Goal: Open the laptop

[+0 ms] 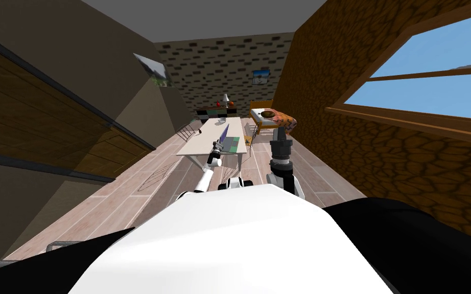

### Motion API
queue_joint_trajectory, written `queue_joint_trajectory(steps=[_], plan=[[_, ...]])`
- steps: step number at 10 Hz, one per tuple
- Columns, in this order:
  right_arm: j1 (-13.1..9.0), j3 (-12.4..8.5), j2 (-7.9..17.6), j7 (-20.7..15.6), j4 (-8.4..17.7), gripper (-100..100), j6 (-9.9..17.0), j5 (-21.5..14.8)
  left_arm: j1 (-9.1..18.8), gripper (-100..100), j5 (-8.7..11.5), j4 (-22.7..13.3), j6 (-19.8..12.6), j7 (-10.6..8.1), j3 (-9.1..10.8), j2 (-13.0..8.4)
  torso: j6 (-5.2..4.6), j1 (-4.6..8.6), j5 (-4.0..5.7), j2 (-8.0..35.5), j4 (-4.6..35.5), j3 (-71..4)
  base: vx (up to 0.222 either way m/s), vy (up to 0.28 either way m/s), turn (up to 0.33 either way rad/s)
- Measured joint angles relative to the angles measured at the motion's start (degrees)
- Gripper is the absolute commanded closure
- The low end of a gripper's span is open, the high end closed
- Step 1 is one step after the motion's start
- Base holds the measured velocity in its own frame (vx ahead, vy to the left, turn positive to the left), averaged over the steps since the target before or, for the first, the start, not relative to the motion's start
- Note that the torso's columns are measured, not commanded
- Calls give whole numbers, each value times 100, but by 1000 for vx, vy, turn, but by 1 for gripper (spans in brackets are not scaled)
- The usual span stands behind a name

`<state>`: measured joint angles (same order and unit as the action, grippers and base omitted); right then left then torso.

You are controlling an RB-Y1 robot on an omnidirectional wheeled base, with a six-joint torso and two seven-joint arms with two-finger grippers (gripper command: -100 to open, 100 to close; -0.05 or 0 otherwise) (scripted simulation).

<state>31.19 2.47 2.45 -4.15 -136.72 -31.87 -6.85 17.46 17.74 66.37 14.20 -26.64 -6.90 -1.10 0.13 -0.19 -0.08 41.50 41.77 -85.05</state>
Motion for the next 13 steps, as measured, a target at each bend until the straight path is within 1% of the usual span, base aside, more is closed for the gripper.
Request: queue_joint_trajectory(steps=[2, 3, 4, 5, 7, 8, 9, 10, 11, 12, 13], plan=[[-1, 0, 0, 0, 0, 0, 0, 0, -222, 100, 18, 266, -16, -30, -35, -49, 21, -20, -4, 20, -2, 13, 26, -2, -69], [0, 0, 0, 0, 0, 0, 0, 0, -358, 100, 43, 438, -96, 66, -25, -13, -4, -15, -6, 10, 6, 8, 69, 25, -73], [0, 0, 0, 0, 0, 0, 0, 0, -518, 100, 55, 628, -152, 154, -41, 15, -7, -9, -3, 2, 7, 4, 38, 20, -10], [0, 0, 0, 0, 0, 0, 0, 0, -674, 100, 55, 797, -153, 187, -59, 37, -1, -3, 0, 14, 11, 9, 16, 1, -12], [0, 0, 0, 0, 0, 0, 0, 0, -858, 100, 63, 991, -163, 183, -63, 34, 18, -16, -3, 26, 8, 18, 32, -2, -56], [0, 0, 0, 0, 0, 0, 0, 0, -1010, 100, 86, 1150, -211, 276, -75, 58, -7, -12, -6, 18, 9, 14, 69, 26, -86], [0, 0, 0, 0, 0, 0, 0, 0, -1195, 100, 99, 1392, -317, 364, -83, 85, -7, -4, -1, 19, 19, 13, 50, 20, -12], [0, 0, 0, 0, 0, 0, 0, 0, -1327, 100, 102, 1558, -355, 400, -81, 105, -3, 2, 3, 33, 26, 21, 28, -2, -17], [0, 0, 0, 0, 0, 0, 0, 0, -1458, 100, 118, 1657, -292, 373, -123, 62, 14, -4, 1, 44, 19, 29, 5, -13, -6], [0, 0, 0, 0, 0, 0, 0, 0, -1543, 100, 119, 1744, -298, 367, -119, 65, 17, -15, -1, 53, 24, 34, 63, 4, -115], [0, 0, 0, 0, 0, 0, 0, 0, -1727, 100, 146, 1949, -389, 458, -131, 85, -1, -13, -2, 43, 29, 29, 70, 33, -74]])
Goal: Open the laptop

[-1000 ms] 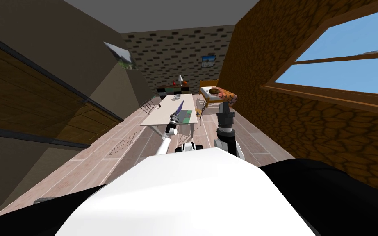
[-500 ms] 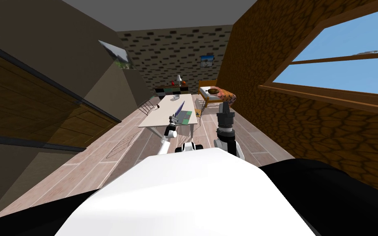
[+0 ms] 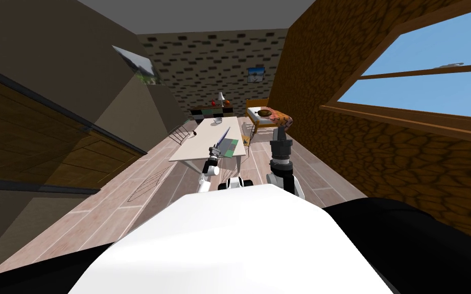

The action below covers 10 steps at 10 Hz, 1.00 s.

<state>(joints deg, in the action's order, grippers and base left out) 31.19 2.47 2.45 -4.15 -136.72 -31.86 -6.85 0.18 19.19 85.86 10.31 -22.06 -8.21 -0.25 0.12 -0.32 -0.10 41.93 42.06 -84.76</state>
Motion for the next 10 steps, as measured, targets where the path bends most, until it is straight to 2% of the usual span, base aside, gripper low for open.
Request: queue_joint_trajectory(steps=[10], plan=[[0, 0, 0, 0, 0, 0, 0, 0, -1686, 100, 113, 1734, -363, 515, -107, 156, -3, 30, 13, 40, 24, 21, 43, 11, -44]])
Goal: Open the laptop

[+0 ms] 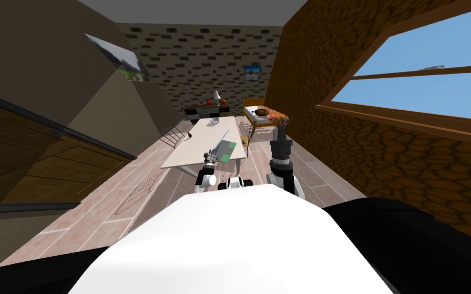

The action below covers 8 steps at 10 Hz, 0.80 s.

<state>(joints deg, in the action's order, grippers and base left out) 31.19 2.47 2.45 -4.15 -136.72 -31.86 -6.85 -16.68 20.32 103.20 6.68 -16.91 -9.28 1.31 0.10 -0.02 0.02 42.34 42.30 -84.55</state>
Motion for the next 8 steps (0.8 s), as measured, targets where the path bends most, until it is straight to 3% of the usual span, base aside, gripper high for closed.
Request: queue_joint_trajectory(steps=[2, 4, 6, 7, 8], plan=[[-1, 0, 0, 0, 0, 0, 0, 0, -200, 100, 0, 269, -4, 4, 7, -1, -12, 9, 2, 17, 12, 12, 31, 11, -91], [0, 0, 0, 0, 0, 0, 0, 0, -569, 100, 28, 656, -156, 193, -40, 85, -5, 5, 1, -11, 2, -7, 57, 13, -28], [0, 0, 0, 0, 0, 0, 0, 0, -834, 100, 33, 1000, -185, 227, -40, 98, -9, 6, 2, 16, 12, 10, 4, 2, 15], [-1, 0, 0, 0, 0, 0, 0, 0, -845, 100, 32, 1015, -182, 229, -40, 99, -12, 9, 1, 14, 9, 11, -94, -2, -64], [-2, 1, -1, 0, 0, 0, 0, 0, -679, 100, 19, 851, -71, 284, 95, 50, -1, -5, -3, 24, 4, 17, -120, -4, -18]])
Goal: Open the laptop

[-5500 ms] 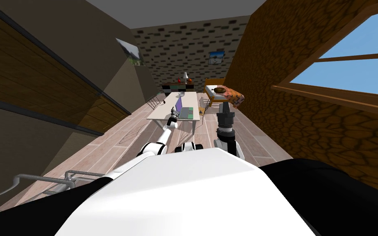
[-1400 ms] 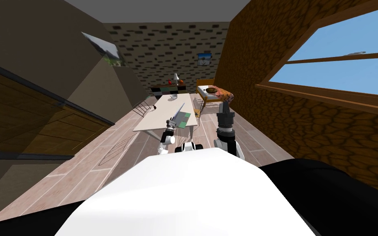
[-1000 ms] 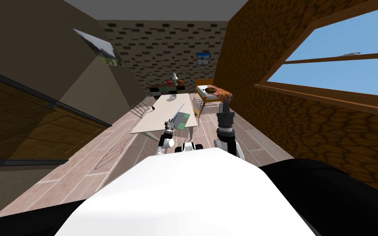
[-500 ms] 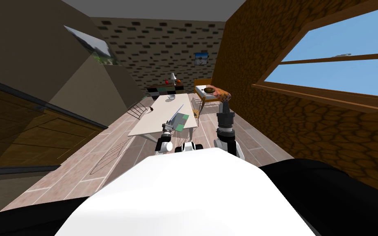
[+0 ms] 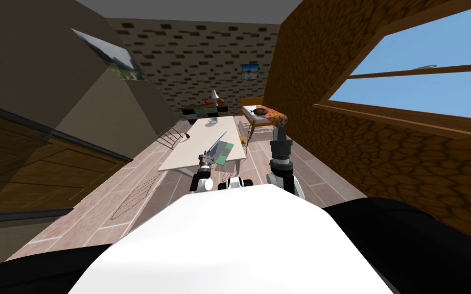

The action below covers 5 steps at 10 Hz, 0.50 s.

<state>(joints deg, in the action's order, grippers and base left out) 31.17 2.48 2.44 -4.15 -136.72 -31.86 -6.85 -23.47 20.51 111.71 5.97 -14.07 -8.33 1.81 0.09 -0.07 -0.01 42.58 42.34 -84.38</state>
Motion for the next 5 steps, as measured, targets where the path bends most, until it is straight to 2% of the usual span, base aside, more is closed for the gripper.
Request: queue_joint_trajectory(steps=[1, 3, 4, 5], plan=[[0, 0, 0, 0, 0, 0, 0, 0, 126, 100, -31, -136, 72, 72, 71, 18, -1, 0, 1, -3, 3, -2, -63, 1, 18], [2, -1, 0, 0, 0, 0, 0, 0, 445, 100, -38, -457, 67, 109, 144, 20, -11, 10, 3, -52, -7, -32, -4, 6, 12], [2, -1, 1, 0, 0, 0, 0, 0, 534, 100, -50, -599, 94, 120, 145, 41, -21, 13, -1, -70, -22, -42, -84, 12, -69], [1, 0, 0, 0, 0, 0, 0, 0, 702, 100, -68, -725, 142, 187, 304, 16, -11, 7, 3, -40, -10, -28, -105, -1, -28]])
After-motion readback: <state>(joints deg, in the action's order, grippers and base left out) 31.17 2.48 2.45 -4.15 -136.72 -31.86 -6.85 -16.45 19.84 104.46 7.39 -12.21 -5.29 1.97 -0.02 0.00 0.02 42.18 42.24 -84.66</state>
